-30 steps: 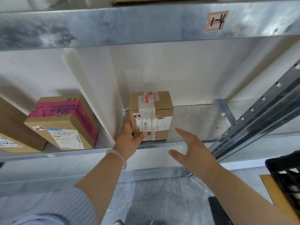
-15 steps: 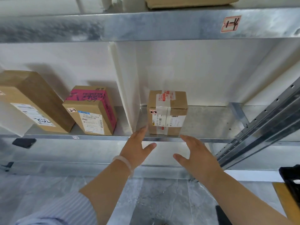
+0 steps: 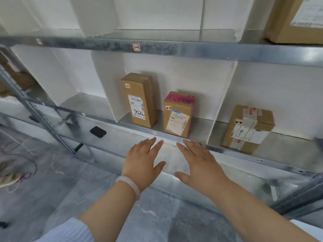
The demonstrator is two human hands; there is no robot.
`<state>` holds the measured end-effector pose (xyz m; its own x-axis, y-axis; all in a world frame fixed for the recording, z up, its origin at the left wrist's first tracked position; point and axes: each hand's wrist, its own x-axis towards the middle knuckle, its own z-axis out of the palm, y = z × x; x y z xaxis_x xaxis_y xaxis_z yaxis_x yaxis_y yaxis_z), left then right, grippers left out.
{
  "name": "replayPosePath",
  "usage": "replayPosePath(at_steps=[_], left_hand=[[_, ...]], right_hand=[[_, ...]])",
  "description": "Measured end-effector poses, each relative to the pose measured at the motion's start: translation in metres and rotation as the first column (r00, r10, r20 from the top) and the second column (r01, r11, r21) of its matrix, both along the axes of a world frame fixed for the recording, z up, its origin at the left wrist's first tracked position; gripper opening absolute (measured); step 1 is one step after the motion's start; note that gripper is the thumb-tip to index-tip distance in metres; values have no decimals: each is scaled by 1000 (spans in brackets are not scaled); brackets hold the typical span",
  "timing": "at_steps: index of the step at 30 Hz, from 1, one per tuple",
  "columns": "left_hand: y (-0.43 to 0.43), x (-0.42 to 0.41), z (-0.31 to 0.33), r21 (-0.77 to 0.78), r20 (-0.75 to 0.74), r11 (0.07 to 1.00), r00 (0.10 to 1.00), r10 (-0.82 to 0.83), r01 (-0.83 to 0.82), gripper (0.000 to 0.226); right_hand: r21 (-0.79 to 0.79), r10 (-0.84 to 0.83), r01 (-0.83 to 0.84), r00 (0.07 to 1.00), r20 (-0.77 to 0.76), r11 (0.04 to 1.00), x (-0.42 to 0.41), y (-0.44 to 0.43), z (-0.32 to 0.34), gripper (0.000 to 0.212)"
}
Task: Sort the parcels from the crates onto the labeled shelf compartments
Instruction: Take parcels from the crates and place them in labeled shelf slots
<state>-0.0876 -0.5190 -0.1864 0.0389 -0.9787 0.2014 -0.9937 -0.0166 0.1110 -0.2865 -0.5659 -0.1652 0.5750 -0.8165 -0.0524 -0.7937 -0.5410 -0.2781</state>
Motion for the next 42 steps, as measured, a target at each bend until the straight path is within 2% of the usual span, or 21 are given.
replayPosePath(at_steps=[5,9,16,21,26,36,42], left_hand=[[129,107,15,-103,31,975,979,202,-198,63],[239,177,25,-129,77,916,917,392,-380,69],[397,255,29,-136,50,728,730,682,-671,73],[485,292,23,-160,20,549,554,833,-820,73],[539,342,23,-191,12,418,424,906,-888,73],[601,474,43,-212,-24,171,180,983,-962,67],[645,520,42,-215,-66,46,62,996,-976,68]], right_hand=[[-42,264,-262,964,38,964,120,74,9,85],[-44,449,-447,891,70,894,214,148,10,86],[-98,724,-718,684,84,689,343,269,18,86],[-121,855,-847,513,75,518,427,334,18,86],[-147,933,-921,354,70,361,511,385,25,86],[-168,984,-976,118,132,140,692,445,53,82],[-140,984,-989,14,175,39,760,499,50,82]])
